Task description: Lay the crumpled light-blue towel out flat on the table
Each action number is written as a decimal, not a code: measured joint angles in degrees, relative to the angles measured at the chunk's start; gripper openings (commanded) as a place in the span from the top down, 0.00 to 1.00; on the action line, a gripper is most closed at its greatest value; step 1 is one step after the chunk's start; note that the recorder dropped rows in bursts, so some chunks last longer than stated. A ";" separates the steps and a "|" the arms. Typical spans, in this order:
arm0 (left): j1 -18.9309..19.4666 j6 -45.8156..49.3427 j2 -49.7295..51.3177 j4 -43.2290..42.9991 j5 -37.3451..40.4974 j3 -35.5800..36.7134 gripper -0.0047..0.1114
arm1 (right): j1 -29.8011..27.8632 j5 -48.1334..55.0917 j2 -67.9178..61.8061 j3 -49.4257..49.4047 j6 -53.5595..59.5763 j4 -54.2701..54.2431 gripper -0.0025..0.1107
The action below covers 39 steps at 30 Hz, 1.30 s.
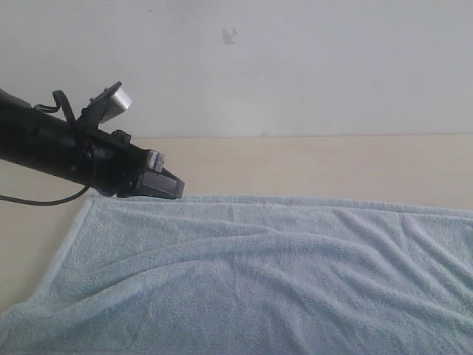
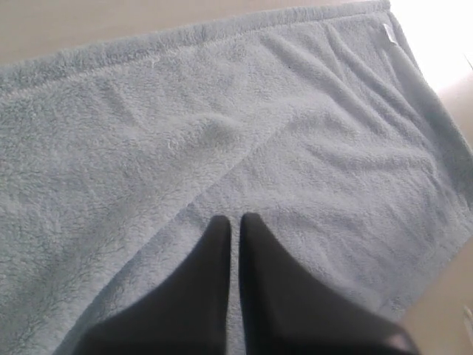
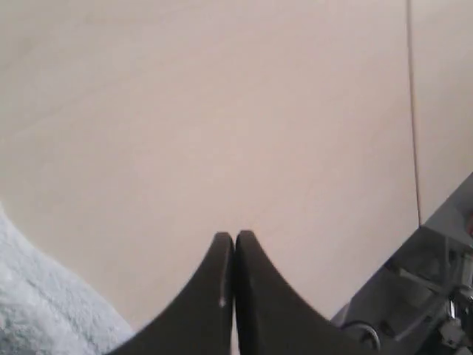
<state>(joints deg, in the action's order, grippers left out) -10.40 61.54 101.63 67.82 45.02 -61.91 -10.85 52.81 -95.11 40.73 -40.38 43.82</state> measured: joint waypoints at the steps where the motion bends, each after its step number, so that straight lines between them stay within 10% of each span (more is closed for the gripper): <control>1: 0.00 0.12 0.00 0.00 0.00 0.00 0.93 | 0.00 -0.53 0.64 0.00 -0.64 0.53 0.98; 10: 0.00 0.58 0.00 0.00 0.00 0.00 0.93 | 0.00 -11.65 10.53 -0.10 1.57 -1.56 0.98; 18: 0.00 1.03 0.00 -9.54 -4.34 0.00 0.93 | -1.75 -21.10 9.18 4.28 31.15 -32.72 0.98; 24: 2.35 -17.11 4.31 -28.58 -21.18 2.30 0.93 | -7.67 -11.78 -2.05 16.92 50.57 -57.02 0.98; 39: 6.44 -17.52 17.33 -27.19 -21.45 -8.20 0.93 | -8.23 -27.67 -18.06 22.64 57.71 -59.88 0.98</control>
<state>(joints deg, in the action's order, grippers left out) -3.95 44.02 118.96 40.63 23.57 -70.10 -19.08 25.14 -113.17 63.38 17.33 -16.05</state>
